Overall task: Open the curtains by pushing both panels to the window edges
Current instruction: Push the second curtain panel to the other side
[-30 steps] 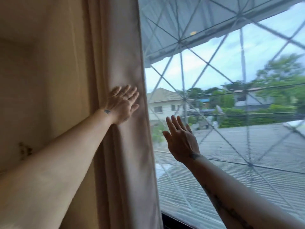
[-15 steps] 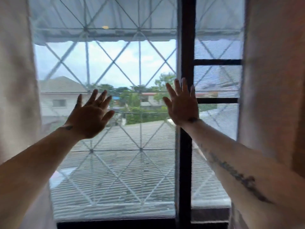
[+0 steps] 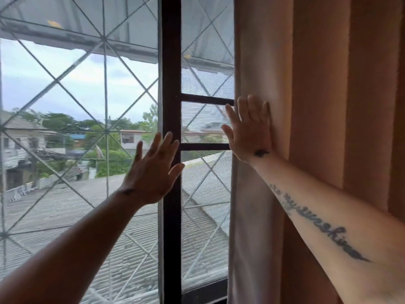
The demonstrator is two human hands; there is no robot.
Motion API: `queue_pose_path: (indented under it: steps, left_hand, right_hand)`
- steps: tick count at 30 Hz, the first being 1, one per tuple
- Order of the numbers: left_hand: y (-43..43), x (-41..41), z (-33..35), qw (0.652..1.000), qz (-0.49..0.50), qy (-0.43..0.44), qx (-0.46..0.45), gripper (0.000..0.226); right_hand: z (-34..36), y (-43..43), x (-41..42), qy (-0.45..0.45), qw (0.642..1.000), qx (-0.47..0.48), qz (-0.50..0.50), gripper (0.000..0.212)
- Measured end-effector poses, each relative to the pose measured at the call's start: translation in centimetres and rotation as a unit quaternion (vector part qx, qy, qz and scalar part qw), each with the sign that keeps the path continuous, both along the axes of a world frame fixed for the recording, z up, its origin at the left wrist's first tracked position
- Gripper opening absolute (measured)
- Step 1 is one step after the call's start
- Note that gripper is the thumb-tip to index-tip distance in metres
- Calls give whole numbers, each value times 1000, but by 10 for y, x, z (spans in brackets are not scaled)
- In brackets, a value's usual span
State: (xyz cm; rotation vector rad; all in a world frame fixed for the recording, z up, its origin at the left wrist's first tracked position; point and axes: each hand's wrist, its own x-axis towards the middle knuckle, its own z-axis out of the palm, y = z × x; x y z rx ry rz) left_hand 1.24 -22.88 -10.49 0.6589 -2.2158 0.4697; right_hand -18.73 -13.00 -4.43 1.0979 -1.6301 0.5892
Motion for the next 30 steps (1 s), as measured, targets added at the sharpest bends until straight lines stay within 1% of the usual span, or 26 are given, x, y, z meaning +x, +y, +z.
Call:
queue_pose_path:
  steps: [3,5,8,11,14,16,17,20,25,26,30]
  left_hand:
    - [14,-30,-10,999,-38,-3,7,84]
    - [25,-50,-16,998,-66,-2,7,85]
    - [43,-83,-25,993,-114,-20,18,68]
    - [64,-117,-37,982,-178,-18,58,66]
    - [83,-152,-55,963,-246,3,113,73]
    - [95,-176,-69,953,-272,27,133,95]
    - [100,-187,-76,949,-277,42,146,103]
    - [120,-214,-85,937,-264,95,206,108]
    - [144,-243,-85,927,-226,114,278,120]
    - [144,-249,-86,929,-217,112,279,119]
    - [139,-272,-92,932,-208,126,268,97]
  right_hand:
    - [1,13,-17,12,999,11,-37,52]
    - [2,20,-26,23,998,10,-52,52]
    - [3,26,-37,37,996,11,-77,53]
    - [12,34,-48,55,994,15,-89,53]
    - [24,44,-61,70,993,15,-93,54]
    - [28,49,-70,75,992,11,-99,54]
    - [28,50,-74,78,992,7,-103,54]
    - [27,52,-86,70,992,10,-100,55]
    - [25,51,-106,66,994,4,-93,56]
    - [24,50,-109,66,994,0,-92,56]
    - [22,46,-123,62,994,-15,-87,56]
